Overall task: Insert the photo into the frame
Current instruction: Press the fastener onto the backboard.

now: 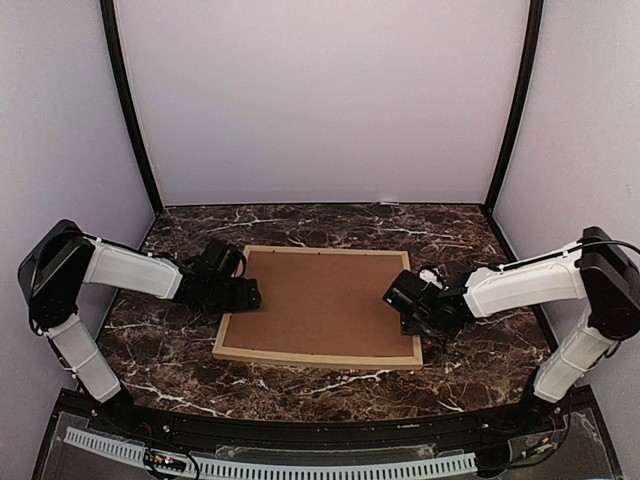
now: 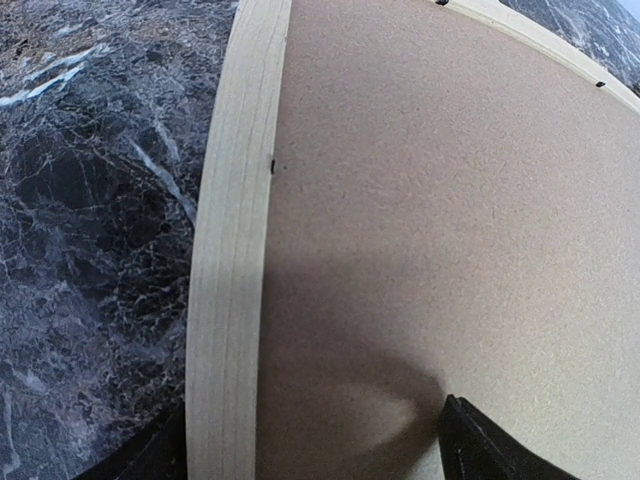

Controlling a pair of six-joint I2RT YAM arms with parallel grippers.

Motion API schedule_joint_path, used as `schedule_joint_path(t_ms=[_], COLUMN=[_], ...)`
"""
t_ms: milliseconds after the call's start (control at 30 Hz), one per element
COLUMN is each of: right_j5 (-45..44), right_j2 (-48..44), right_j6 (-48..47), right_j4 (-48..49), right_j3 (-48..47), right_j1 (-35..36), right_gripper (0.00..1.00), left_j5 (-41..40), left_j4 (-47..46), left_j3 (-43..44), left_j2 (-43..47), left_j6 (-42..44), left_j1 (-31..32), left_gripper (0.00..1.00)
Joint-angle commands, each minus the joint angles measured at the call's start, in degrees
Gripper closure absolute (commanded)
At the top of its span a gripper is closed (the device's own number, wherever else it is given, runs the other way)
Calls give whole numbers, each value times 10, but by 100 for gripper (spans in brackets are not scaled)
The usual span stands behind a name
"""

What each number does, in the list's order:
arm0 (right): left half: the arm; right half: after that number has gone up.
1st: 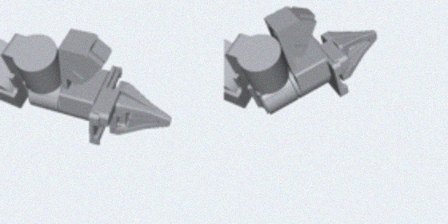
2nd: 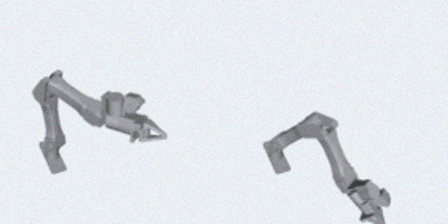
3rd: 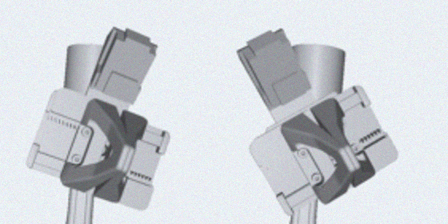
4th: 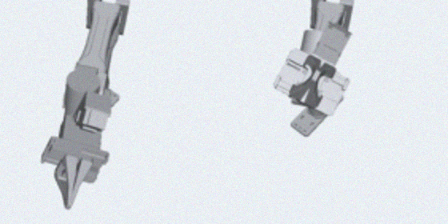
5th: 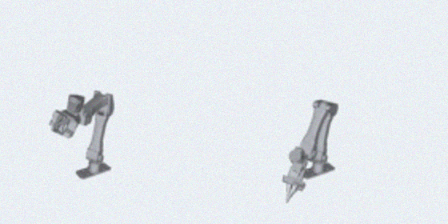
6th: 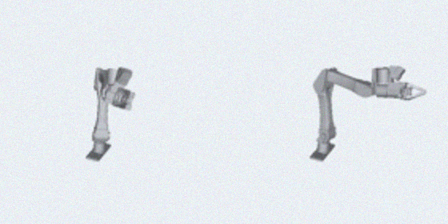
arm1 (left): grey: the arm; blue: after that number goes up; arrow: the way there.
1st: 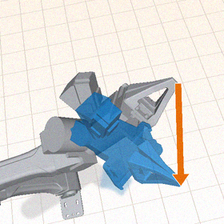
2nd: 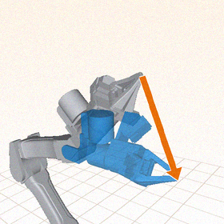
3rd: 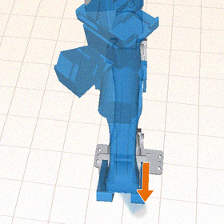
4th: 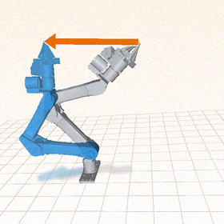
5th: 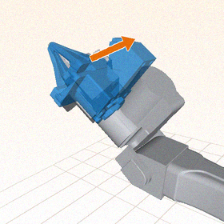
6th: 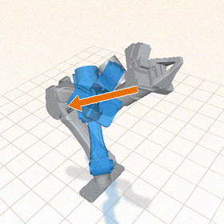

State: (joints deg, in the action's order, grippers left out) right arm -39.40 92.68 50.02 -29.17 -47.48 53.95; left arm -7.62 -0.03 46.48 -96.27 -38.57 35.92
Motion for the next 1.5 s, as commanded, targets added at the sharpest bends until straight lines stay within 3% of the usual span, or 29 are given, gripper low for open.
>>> schedule_joint_path(t_ms=[0,233,600,1033,1467], right_j5=[328,350,369,316,290], right_j2=[36,-69,-124,-105,-132], right_j6=[-39,-81,-125,-185,-212], right_j4=[180,165,150,107,82], right_j3=[58,78,70,21,19], right_j1=[-4,-86,-179,-242,-244], right_gripper=[11,11,11,8,6], left_j5=[250,227,216,204,197], left_j4=[-3,20,24,34,57], left_j3=[3,-1,-3,2,3], left_j2=[-28,-13,0,6,32], left_j6=[-12,-21,-21,-13,16], left_j1=[90,89,89,77,17], left_gripper=[14,14,13,11,8])
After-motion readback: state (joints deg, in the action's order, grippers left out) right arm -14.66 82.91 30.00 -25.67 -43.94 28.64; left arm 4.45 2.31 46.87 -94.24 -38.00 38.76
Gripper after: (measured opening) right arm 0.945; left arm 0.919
